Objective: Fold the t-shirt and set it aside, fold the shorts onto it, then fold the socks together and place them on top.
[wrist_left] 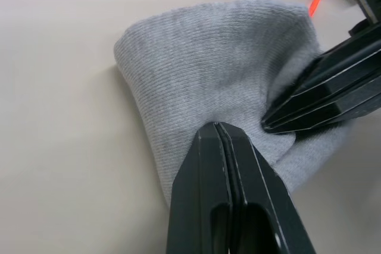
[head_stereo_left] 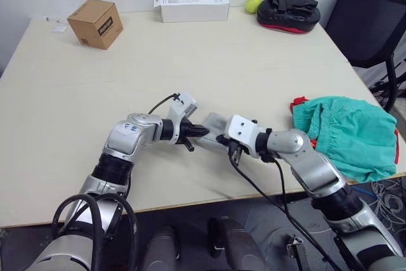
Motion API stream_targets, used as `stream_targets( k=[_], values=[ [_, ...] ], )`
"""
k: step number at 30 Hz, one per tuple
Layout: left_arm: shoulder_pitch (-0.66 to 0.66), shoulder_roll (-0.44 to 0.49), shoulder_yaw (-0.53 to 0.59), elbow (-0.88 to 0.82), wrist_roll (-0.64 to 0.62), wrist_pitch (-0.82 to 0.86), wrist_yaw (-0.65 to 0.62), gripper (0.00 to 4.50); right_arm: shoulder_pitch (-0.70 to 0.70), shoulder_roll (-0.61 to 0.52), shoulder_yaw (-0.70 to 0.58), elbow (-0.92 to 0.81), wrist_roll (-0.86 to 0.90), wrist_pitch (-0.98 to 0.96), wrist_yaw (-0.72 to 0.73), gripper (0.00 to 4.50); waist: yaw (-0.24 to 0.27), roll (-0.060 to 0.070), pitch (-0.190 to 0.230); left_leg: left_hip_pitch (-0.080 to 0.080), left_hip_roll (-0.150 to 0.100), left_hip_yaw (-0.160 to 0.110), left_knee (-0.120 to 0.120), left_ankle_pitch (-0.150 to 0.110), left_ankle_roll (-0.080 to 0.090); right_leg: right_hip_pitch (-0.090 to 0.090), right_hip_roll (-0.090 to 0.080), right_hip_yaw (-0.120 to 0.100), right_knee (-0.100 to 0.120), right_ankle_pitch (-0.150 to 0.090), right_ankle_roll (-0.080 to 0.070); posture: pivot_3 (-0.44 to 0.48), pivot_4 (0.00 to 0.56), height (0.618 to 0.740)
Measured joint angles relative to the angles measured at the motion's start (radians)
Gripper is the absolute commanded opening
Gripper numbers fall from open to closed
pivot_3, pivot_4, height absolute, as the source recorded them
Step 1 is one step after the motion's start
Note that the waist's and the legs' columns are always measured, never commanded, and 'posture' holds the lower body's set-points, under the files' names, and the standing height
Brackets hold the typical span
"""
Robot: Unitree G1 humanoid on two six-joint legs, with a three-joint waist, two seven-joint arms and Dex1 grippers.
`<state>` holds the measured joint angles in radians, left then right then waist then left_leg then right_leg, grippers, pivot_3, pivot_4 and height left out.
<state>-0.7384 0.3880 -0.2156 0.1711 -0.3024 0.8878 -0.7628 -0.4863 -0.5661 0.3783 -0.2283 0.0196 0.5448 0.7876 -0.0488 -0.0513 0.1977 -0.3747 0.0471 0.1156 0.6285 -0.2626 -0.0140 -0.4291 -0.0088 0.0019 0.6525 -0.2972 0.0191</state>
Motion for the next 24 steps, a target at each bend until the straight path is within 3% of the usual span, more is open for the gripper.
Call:
stream_targets(
  k=[9,10,12,18,22,24],
  values=[
    [-0.002,-0.009,-0.001,0.003,0.005,-0.004,0.0,0.02,0.134,-0.025,-0.173,-0.085,0.118,0.104,0.004,0.0,0.009,0.0,0.0,0.0,0.0,0.0,0.0,0.001,0.0,0.0,0.0,0.0,0.0,0.0,0.0,0.0,0.15,0.74],
    [-0.003,-0.01,-0.001,0.003,0.007,-0.005,-0.001,0.01,0.138,-0.017,-0.198,-0.098,0.145,0.132,0.002,0.17,0.009,0.0,0.0,0.0,0.0,0.0,0.0,0.001,0.0,0.0,0.0,0.0,0.0,0.0,0.0,0.0,0.15,0.74],
    [-0.004,-0.015,-0.002,0.004,0.012,-0.006,-0.002,0.0,0.142,0.01,-0.266,-0.135,0.215,0.229,-0.016,0.59,0.011,0.0,0.0,0.0,0.0,0.0,0.0,0.001,0.0,0.0,0.001,0.0,0.0,0.0,0.0,0.0,0.15,0.74],
    [-0.007,-0.019,-0.007,0.006,0.016,-0.011,-0.011,0.0,0.222,0.094,-0.547,-0.224,0.464,0.638,-0.094,2.61,0.02,0.0,0.0,-0.001,0.0,-0.001,-0.001,-0.001,0.0,-0.001,0.0,0.0,0.0,0.0,0.0,0.0,0.15,0.74],
    [-0.015,-0.019,-0.01,0.007,0.026,-0.012,-0.016,0.0,0.242,0.211,-0.668,-0.239,0.577,0.853,-0.157,4.02,0.015,0.001,0.0,-0.001,0.001,0.0,-0.001,-0.001,0.0,-0.001,0.0,0.0,0.0,-0.001,0.0,0.0,0.15,0.74],
    [-0.015,-0.019,-0.01,0.008,0.031,-0.012,-0.017,0.0,0.222,0.296,-0.747,-0.238,0.616,0.953,-0.188,4.46,0.014,0.001,0.0,-0.001,0.001,0.0,-0.001,-0.001,0.0,-0.001,0.001,0.0,0.001,-0.001,0.0,0.0,0.15,0.74]
  ],
)
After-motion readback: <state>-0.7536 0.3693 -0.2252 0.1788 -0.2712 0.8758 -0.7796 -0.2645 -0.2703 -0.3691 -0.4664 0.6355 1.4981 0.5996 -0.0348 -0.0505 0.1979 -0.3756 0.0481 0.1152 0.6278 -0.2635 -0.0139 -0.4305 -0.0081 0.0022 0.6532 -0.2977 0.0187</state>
